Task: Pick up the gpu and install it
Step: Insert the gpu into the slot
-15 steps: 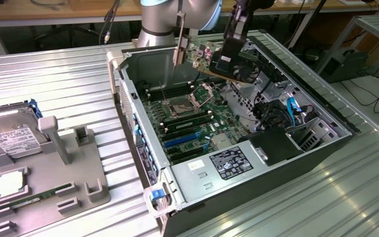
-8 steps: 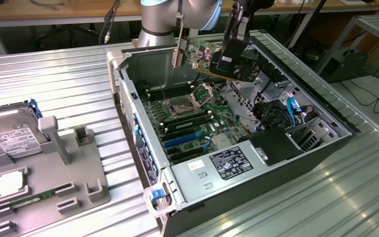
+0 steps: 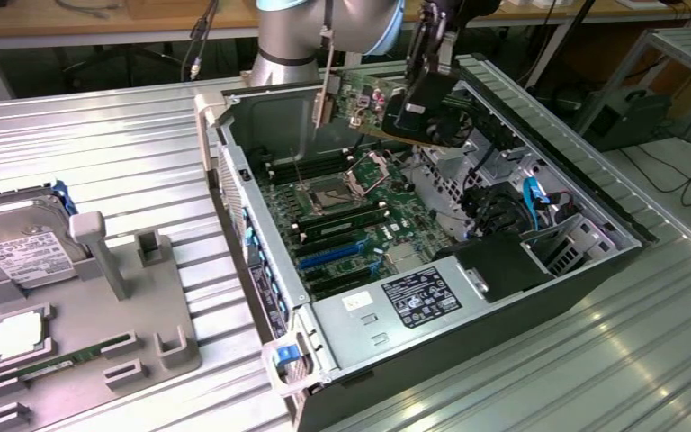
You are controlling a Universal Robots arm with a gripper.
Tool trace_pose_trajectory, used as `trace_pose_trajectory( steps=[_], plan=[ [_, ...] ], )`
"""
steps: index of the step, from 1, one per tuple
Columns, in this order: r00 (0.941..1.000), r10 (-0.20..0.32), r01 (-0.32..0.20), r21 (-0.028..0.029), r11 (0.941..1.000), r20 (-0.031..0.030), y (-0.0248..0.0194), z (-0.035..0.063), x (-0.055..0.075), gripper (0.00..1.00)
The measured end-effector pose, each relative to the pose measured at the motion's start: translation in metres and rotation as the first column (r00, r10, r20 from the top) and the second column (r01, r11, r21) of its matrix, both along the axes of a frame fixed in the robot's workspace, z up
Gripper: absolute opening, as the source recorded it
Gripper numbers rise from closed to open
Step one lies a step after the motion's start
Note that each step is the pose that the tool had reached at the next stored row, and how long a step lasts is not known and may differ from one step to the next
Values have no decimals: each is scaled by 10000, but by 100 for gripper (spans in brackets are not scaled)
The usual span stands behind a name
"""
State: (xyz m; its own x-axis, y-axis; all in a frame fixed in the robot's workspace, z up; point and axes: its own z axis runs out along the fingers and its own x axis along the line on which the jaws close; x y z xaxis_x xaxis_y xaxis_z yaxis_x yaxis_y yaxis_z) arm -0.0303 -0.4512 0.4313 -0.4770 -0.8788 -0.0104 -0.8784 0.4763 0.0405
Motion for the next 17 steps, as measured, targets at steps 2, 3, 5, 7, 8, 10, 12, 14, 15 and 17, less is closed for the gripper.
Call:
trace_pose_trajectory(
  steps=[2,3,5,7,8,10,12,14,15,17],
  plan=[
    [9996,267,-267,1,9996,1,0,0,0,28],
    [9992,389,-389,0,9992,1,0,0,0,28],
    [9981,610,-610,-1,9981,0,0,0,0,28],
    [9960,896,-896,0,9960,1,0,0,0,28],
    [9949,1008,-1008,0,9949,0,0,0,-1,28],
    [9920,1262,-1262,1,9920,0,0,0,0,28],
    [9882,1533,-1533,0,9882,0,0,0,0,28],
    [9836,1805,-1805,2,9836,1,0,0,0,28],
    [9811,1936,-1936,4,9811,1,0,0,-1,28],
    [9753,2210,-2210,5,9753,2,0,0,0,28]
  ],
)
